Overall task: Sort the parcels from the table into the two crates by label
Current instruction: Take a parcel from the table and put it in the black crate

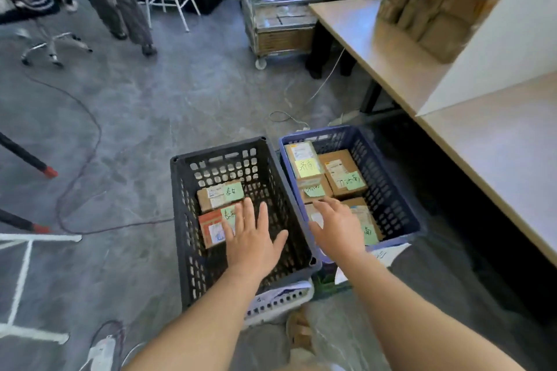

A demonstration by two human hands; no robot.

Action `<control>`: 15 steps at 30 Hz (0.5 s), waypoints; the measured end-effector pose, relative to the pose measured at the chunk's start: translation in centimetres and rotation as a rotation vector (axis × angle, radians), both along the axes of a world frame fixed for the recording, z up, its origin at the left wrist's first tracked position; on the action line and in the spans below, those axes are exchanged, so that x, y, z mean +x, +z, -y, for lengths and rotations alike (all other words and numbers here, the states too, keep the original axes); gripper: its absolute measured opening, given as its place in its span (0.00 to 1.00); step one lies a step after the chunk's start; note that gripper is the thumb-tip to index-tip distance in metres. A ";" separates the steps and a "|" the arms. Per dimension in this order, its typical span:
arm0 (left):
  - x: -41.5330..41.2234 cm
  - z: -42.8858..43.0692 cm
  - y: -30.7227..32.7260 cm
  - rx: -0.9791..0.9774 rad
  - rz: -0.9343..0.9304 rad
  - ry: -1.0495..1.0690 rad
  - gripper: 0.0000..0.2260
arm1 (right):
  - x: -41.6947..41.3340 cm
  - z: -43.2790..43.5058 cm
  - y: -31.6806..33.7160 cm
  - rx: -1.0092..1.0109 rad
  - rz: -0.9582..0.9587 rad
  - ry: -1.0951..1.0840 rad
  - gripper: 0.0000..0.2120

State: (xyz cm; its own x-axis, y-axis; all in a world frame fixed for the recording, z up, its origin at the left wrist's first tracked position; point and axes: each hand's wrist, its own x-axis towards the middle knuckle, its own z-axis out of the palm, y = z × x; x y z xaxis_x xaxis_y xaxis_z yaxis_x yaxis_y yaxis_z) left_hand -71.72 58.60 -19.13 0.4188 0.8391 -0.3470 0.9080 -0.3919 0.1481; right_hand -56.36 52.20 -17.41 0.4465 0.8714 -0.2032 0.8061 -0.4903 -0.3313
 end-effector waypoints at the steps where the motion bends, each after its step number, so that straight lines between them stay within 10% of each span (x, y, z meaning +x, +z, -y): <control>1: -0.1 0.4 0.6 0.017 0.005 -0.036 0.34 | 0.0 1.0 0.6 0.000 0.021 -0.014 0.25; 15: 2.0 10.0 3.5 0.081 0.137 -0.412 0.35 | -2.8 15.7 4.8 0.067 0.167 -0.351 0.27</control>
